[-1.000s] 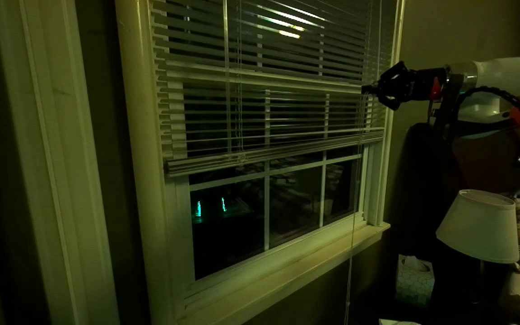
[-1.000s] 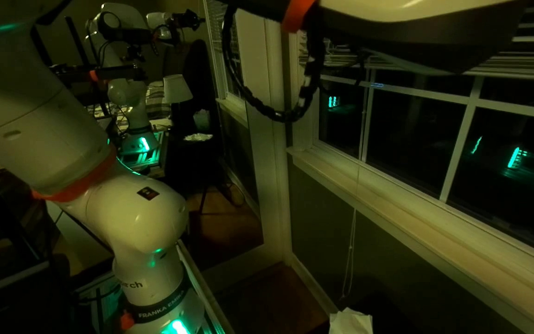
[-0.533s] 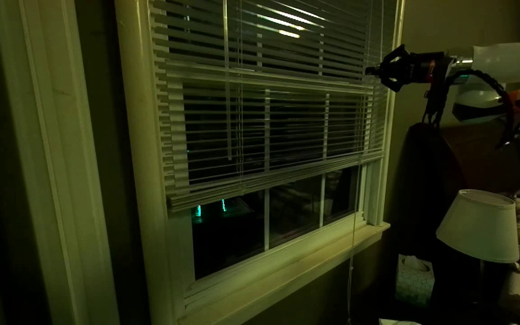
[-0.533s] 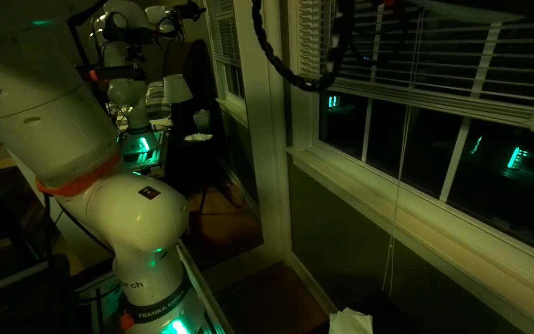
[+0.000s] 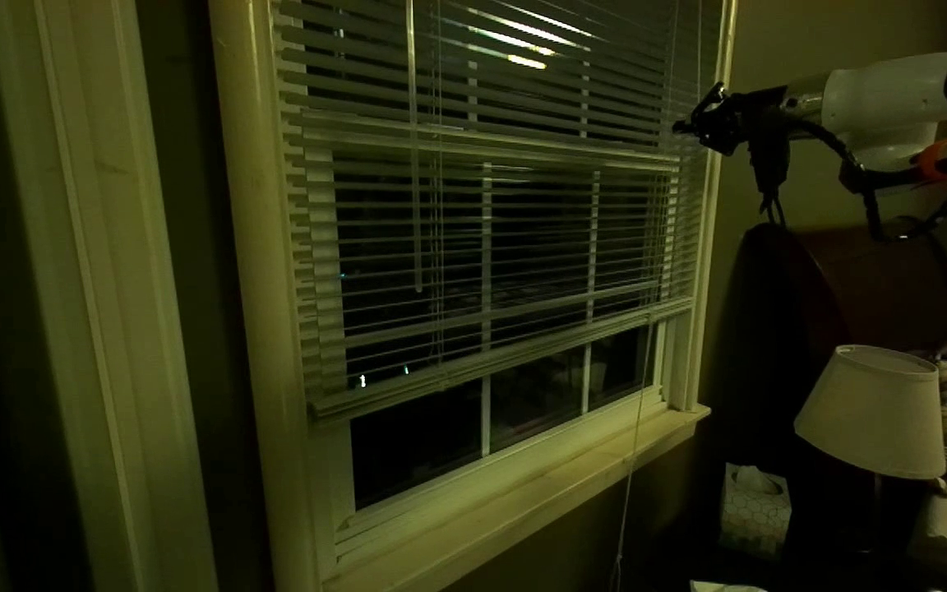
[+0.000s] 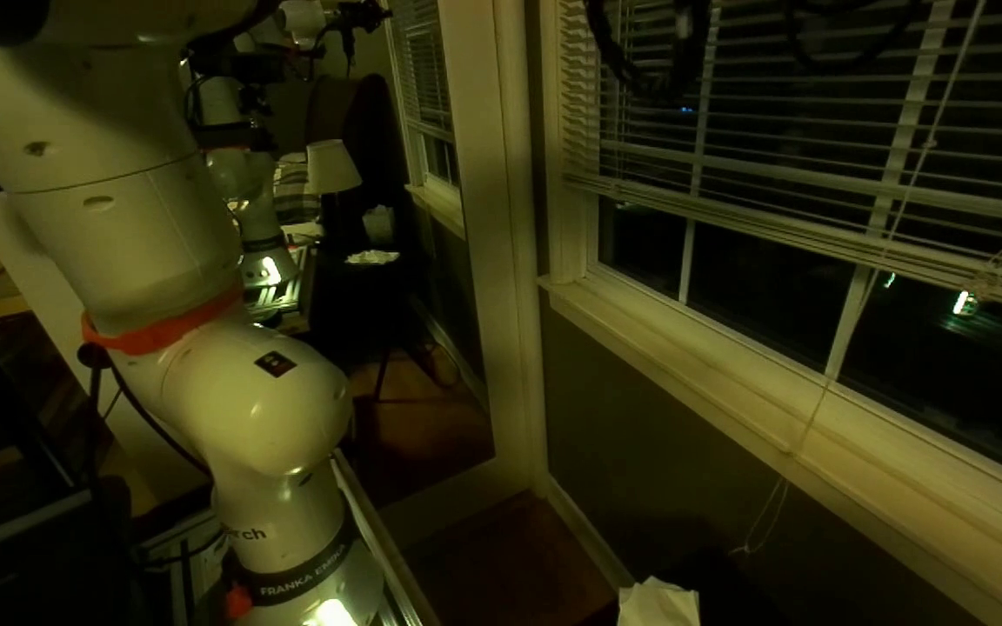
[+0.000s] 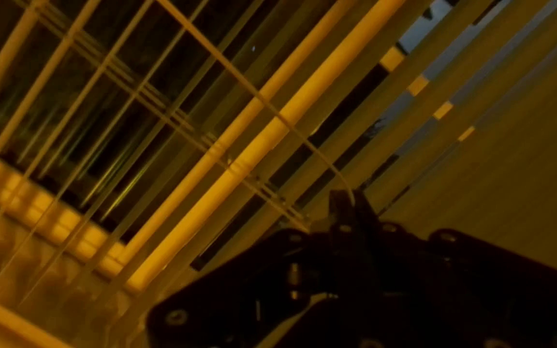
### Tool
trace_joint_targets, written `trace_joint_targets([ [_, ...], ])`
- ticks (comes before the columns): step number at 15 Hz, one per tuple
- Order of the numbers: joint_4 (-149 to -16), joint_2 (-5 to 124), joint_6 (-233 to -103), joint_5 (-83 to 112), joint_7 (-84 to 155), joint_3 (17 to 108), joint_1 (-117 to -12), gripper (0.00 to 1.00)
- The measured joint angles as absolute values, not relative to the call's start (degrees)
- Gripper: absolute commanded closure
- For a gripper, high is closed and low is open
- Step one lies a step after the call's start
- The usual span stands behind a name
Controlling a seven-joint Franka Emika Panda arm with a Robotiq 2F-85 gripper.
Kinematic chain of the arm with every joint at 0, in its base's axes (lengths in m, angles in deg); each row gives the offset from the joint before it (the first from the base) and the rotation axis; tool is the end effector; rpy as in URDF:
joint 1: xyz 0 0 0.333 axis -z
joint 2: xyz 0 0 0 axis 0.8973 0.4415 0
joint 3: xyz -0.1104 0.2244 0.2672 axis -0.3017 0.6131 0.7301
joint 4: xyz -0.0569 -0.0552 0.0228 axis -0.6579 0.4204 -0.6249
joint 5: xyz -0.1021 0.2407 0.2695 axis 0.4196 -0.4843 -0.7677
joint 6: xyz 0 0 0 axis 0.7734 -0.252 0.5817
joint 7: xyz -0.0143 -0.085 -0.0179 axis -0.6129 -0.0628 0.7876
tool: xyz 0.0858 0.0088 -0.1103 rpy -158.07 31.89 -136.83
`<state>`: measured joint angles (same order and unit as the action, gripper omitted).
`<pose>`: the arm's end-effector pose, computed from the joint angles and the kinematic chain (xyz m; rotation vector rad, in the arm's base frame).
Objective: Close the blinds on the window.
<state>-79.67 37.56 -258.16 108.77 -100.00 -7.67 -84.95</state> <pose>0.3825 -0.3058 0.7890 -1.7093 0.9075 -1.8269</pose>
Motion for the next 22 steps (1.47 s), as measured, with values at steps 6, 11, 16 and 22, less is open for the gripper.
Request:
trace_joint_targets([
  [6,-75.6,41.1,-241.8,109.9,-101.1,-7.8,-82.0,1.00],
  [11,-74.3,42.4,-226.1,111.8,-101.6,-7.6,-81.6,1.00],
  [16,-74.6,42.5,-216.9,111.6,-99.2,-6.4,-81.8,0.65],
  [22,-82.3,39.7,-217.2,108.4,-87.8,-3.2,-82.1,0.20],
])
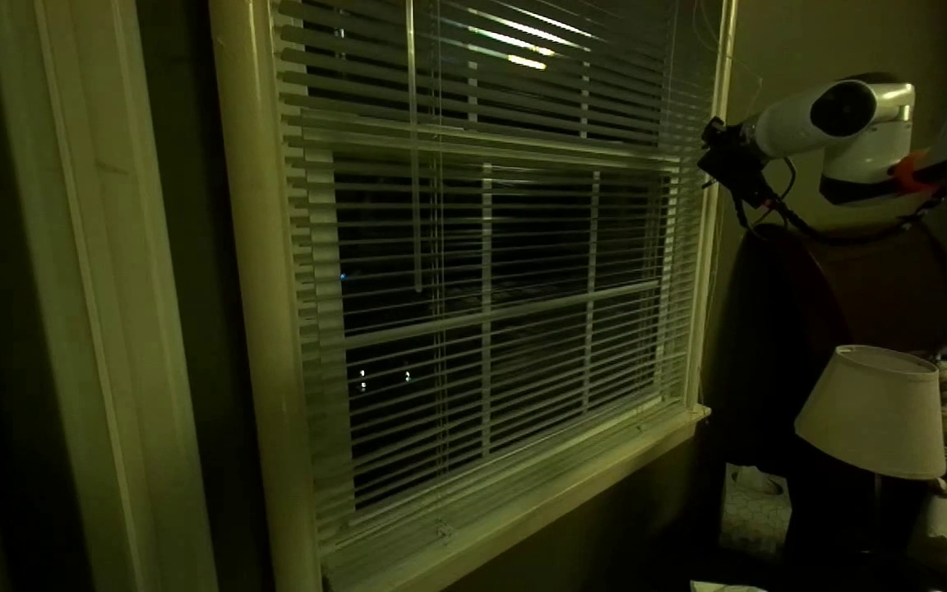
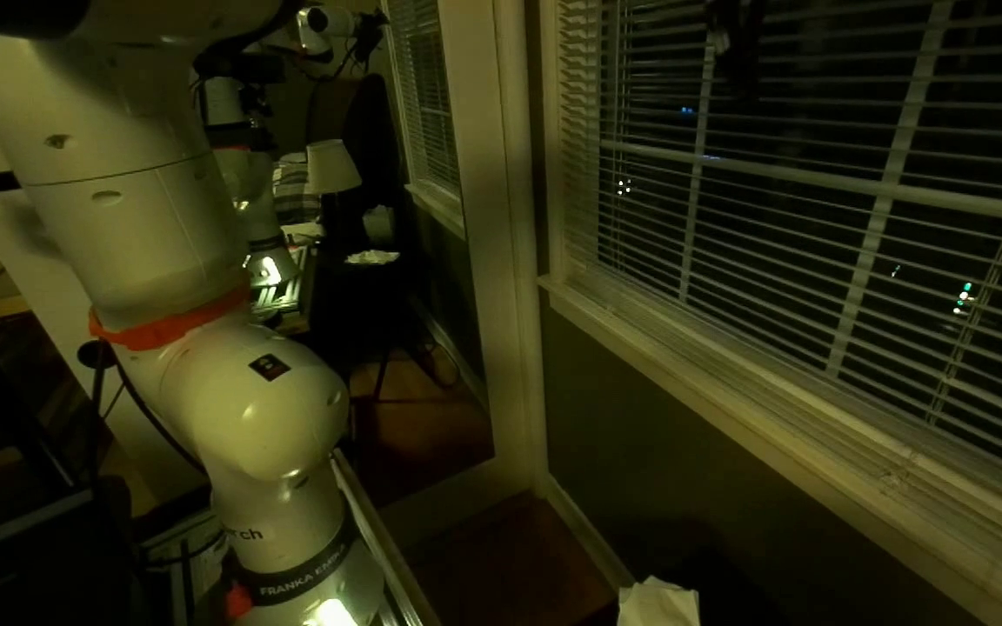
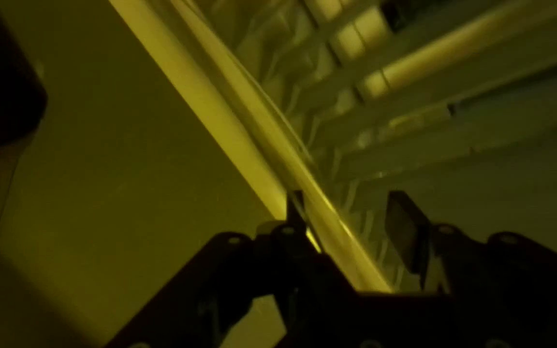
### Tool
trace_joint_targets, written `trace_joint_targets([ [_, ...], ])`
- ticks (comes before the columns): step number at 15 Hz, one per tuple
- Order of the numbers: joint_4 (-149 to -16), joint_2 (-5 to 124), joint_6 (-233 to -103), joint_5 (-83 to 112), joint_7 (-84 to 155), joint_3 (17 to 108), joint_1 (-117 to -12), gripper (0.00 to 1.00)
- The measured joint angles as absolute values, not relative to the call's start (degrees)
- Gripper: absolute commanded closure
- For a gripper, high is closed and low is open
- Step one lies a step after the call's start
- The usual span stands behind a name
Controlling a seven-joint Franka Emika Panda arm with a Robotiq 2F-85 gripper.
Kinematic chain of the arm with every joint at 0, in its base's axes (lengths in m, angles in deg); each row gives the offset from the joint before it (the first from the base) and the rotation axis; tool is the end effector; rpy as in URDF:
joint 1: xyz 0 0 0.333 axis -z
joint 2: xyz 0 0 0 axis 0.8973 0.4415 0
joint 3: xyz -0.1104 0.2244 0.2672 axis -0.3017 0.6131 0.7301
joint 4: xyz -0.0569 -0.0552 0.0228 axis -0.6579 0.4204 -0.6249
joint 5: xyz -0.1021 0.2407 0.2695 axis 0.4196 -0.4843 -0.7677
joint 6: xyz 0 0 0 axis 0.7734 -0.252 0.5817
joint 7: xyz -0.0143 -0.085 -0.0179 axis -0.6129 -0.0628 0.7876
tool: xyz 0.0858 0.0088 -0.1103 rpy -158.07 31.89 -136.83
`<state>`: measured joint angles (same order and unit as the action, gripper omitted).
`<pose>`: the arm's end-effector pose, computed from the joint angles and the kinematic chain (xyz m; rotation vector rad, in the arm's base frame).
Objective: Close the blinds on the window.
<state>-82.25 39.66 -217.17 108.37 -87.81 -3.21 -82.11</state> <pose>0.4187 -0.4034 0.7659 1.6174 -1.4063 2.0754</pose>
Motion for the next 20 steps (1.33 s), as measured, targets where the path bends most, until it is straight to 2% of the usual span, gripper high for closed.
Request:
trace_joint_targets([
  [3,-90.0,35.8,-217.4,105.8,-78.7,0.1,-82.1,0.01],
  [6,-98.8,33.2,-219.4,98.1,-67.4,9.2,-74.6,0.00],
  [9,-108.2,28.9,-218.5,93.1,-57.0,11.2,-75.5,0.00],
  [14,-121.2,18.7,-207.4,84.0,-39.5,8.1,-86.9,0.00],
  [17,-123.9,10.8,-193.8,76.8,-28.7,4.9,-96.7,0.00],
  [20,-123.2,4.4,-179.8,67.1,-16.8,5.0,-101.3,0.00],
])
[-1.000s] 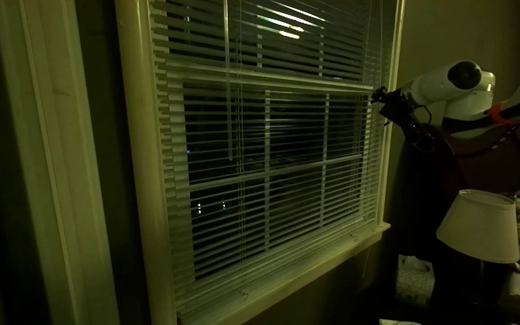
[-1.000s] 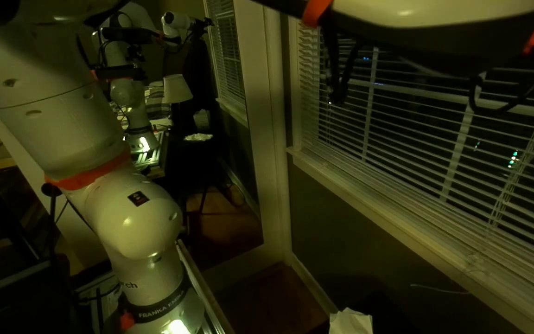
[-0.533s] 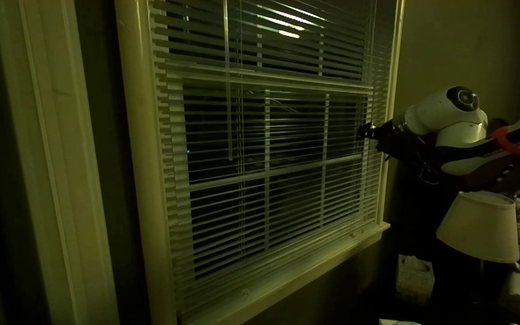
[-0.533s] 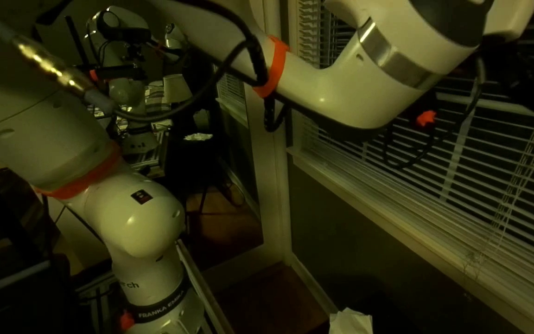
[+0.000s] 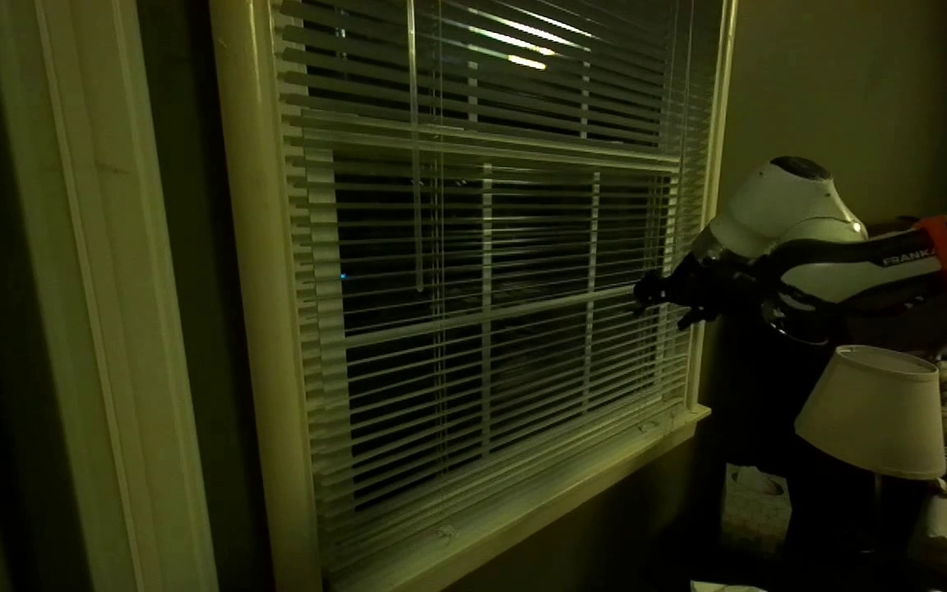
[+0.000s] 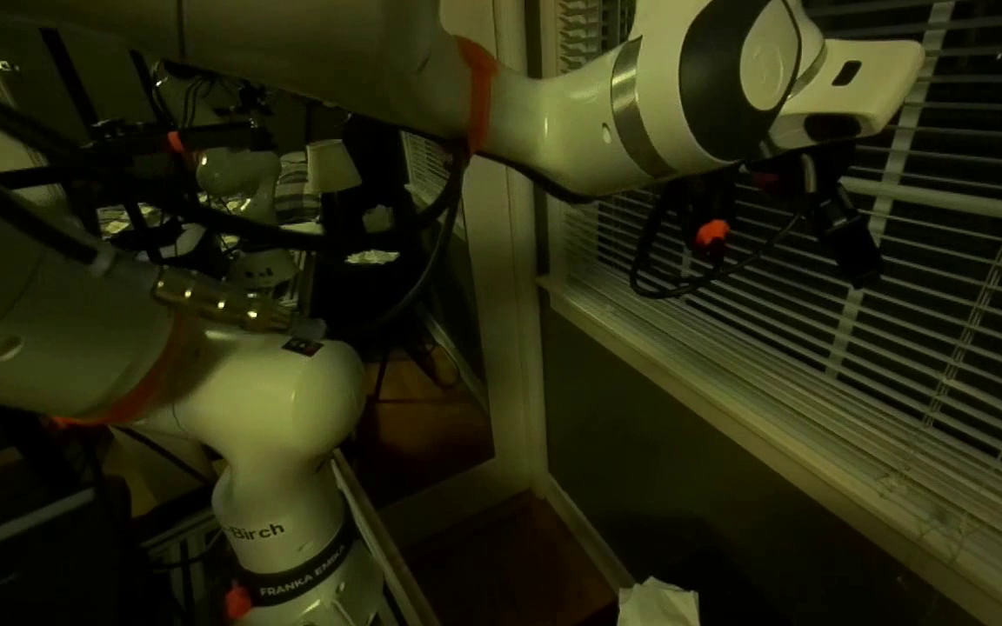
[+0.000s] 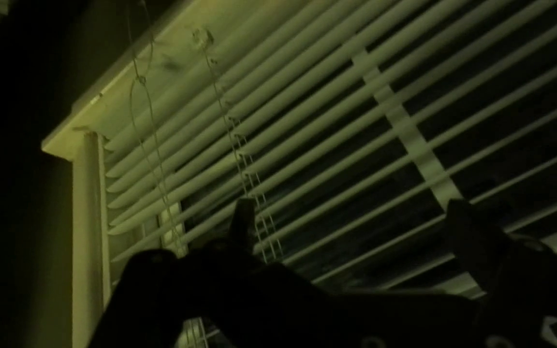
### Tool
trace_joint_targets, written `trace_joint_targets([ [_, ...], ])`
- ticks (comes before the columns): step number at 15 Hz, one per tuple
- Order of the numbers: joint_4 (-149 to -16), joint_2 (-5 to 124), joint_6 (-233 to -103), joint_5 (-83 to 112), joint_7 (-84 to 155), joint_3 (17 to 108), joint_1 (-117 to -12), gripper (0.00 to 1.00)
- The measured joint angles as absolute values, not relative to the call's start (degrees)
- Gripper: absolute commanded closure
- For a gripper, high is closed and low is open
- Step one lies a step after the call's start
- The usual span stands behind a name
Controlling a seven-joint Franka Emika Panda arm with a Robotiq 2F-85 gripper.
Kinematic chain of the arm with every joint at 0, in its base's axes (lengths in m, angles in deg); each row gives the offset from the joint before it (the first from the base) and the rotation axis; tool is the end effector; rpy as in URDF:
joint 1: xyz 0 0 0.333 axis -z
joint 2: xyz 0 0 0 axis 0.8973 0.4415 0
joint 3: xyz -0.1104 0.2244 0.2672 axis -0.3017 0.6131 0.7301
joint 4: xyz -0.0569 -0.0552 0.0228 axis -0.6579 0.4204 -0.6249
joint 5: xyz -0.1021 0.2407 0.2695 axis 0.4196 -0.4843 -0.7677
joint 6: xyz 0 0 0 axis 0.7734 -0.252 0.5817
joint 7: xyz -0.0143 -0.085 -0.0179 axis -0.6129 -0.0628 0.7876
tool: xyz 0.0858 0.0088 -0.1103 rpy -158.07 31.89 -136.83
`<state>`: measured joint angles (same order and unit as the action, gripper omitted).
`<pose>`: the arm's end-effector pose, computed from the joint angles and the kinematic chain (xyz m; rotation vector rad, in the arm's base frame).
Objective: Close the blinds on the window.
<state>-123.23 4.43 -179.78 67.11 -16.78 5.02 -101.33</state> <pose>0.4056 -0.2684 0.5338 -2.6647 1.1950 -1.0721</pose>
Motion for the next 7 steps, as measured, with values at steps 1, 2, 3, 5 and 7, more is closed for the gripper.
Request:
trace_joint_targets([
  [1,-122.5,2.7,-174.9,63.2,-12.3,5.6,-101.9,0.00],
  [2,-121.5,1.3,-170.4,60.1,-8.7,6.2,-102.2,0.00],
  [3,-120.7,0.5,-166.9,56.0,-4.7,7.0,-102.1,0.00],
  [5,-119.6,0.7,-162.6,47.0,4.1,8.5,-101.2,0.00],
  [7,-119.1,0.5,-160.3,45.0,8.5,8.4,-102.4,0.00],
])
